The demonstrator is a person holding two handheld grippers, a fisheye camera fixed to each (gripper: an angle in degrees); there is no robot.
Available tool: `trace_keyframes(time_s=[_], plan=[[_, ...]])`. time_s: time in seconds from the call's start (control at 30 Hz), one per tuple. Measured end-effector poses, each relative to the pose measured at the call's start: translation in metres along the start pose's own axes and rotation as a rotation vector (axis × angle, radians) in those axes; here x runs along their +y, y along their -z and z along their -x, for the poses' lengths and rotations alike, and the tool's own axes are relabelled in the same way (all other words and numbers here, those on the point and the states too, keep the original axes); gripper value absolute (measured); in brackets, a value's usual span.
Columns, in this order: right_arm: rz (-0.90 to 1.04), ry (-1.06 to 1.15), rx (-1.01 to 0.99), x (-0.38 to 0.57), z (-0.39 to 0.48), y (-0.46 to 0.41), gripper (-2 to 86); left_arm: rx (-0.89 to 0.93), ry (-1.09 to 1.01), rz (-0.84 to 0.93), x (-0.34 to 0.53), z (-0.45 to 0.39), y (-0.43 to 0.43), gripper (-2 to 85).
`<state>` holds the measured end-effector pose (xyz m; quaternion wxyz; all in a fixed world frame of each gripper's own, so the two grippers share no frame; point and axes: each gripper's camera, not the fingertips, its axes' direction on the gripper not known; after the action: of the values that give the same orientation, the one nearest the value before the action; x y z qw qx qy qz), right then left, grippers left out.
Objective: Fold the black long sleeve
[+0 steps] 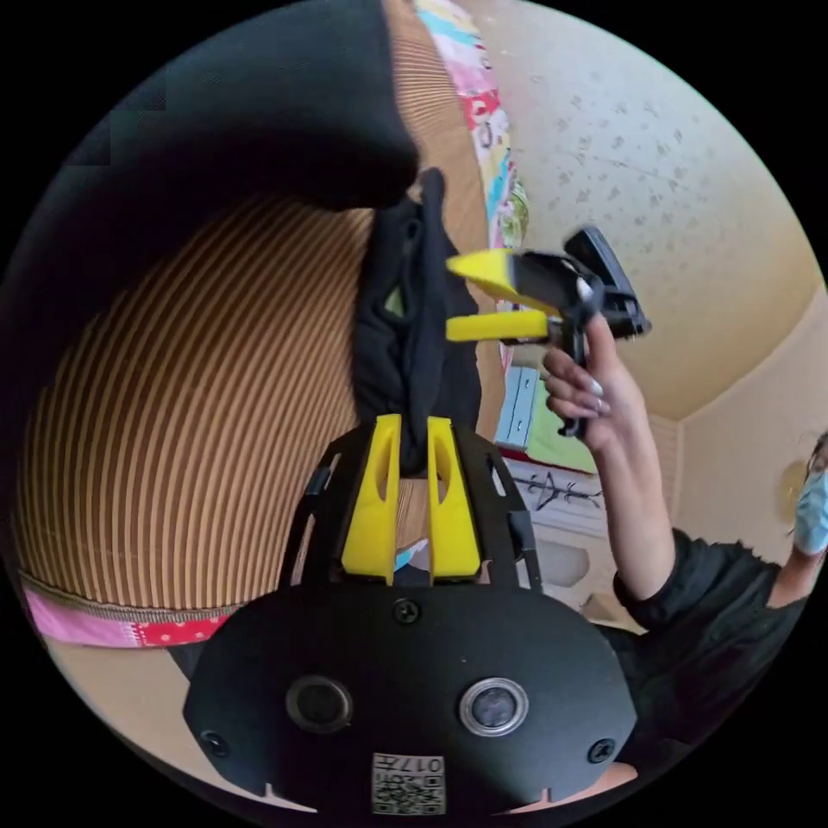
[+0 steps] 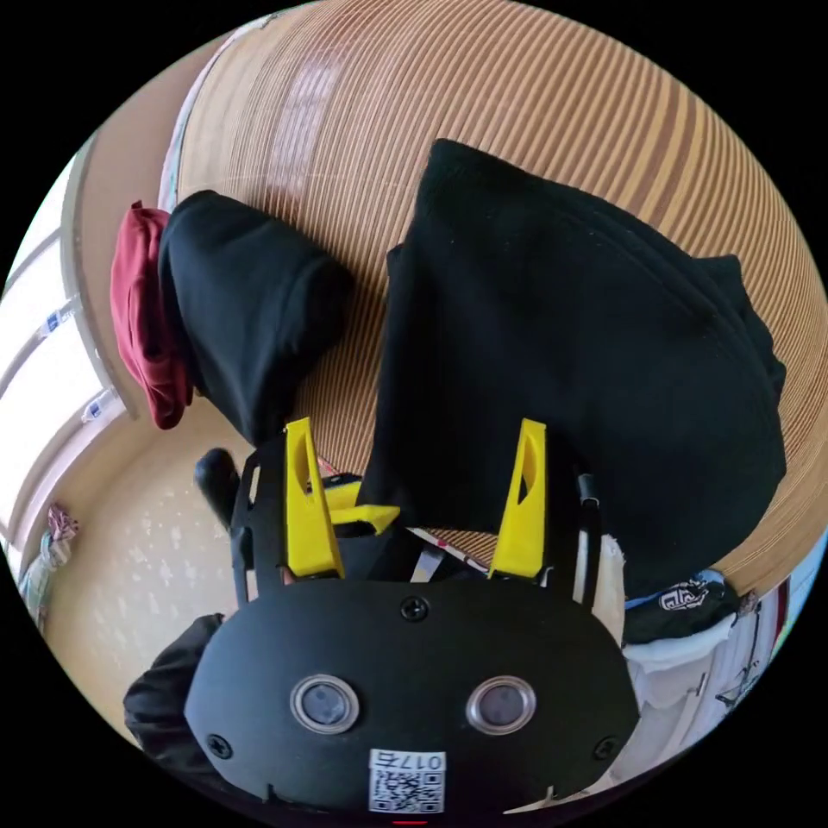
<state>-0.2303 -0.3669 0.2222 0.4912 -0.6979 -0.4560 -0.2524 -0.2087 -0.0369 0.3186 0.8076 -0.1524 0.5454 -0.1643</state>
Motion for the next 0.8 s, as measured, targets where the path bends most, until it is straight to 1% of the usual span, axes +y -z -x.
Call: trace_keyframes(time_s=[0.03,0.07,0.1,0.2,0.23,0.27,0.3,0.33,0.37,0.4,0.43,0.47,0.5,0.53,0.57,0.6,0.67,0.77,0.8], plan=[[0.022,-0.006,0.067,-0.003,0.009,-0.004,28.6,-0.071,-0.048,-0.016,0.003,-0.024,0.001,5.2],[0.043,-0.008,0.145,-0.005,0.017,-0.010,27.3,-0.103,-0.075,-0.023,0.004,-0.035,0.000,5.2],[0.050,-0.005,0.185,-0.006,0.020,-0.012,26.7,-0.165,-0.130,-0.032,0.006,-0.058,-0.002,5.2],[0.051,0.028,0.373,0.001,0.034,-0.020,19.6,-0.309,-0.268,-0.035,0.012,-0.109,-0.015,5.2],[0.004,0.036,0.430,0.011,0.035,-0.012,15.0,-0.358,-0.320,-0.035,0.015,-0.126,-0.021,5.2],[-0.068,0.054,0.433,0.027,0.031,0.004,10.7,-0.379,-0.345,-0.033,0.016,-0.133,-0.024,5.3],[-0.100,0.067,0.415,0.037,0.025,0.013,10.2,-0.383,-0.396,-0.027,0.019,-0.145,-0.028,6.0],[-0.162,0.087,0.344,0.060,0.008,0.032,9.3,-0.345,-0.440,-0.016,0.022,-0.154,-0.030,7.0],[-0.231,0.127,0.232,0.087,-0.017,0.052,9.0,-0.318,-0.455,-0.009,0.023,-0.157,-0.031,7.7],[-0.268,0.145,0.171,0.103,-0.033,0.062,8.8,-0.253,-0.478,0.005,0.024,-0.161,-0.031,8.7],[-0.337,0.161,0.033,0.135,-0.072,0.078,8.6,-0.184,-0.492,0.017,0.025,-0.163,-0.030,9.5],[-0.404,0.170,-0.137,0.169,-0.120,0.090,8.4,-0.154,-0.492,0.023,0.025,-0.163,-0.031,9.8],[-0.435,0.173,-0.222,0.185,-0.145,0.094,8.4,-0.102,-0.480,0.041,0.023,-0.161,-0.033,10.5],[-0.490,0.170,-0.373,0.215,-0.197,0.096,8.2,-0.072,-0.448,0.057,0.019,-0.155,-0.036,10.7],[-0.541,0.161,-0.484,0.243,-0.246,0.091,8.0,-0.064,-0.435,0.059,0.016,-0.152,-0.038,10.8],[-0.566,0.152,-0.520,0.256,-0.270,0.087,7.9,-0.055,-0.417,0.063,0.012,-0.145,-0.044,10.9],[-0.632,0.079,-0.575,0.299,-0.351,0.064,7.5,-0.062,-0.377,0.078,0.003,-0.134,-0.056,11.1],[-0.653,-0.038,-0.569,0.327,-0.423,0.027,7.4,-0.036,-0.314,0.104,-0.013,-0.117,-0.080,11.4],[-0.651,-0.065,-0.561,0.329,-0.435,0.020,7.6,-0.028,-0.288,0.114,-0.020,-0.110,-0.092,11.5]])
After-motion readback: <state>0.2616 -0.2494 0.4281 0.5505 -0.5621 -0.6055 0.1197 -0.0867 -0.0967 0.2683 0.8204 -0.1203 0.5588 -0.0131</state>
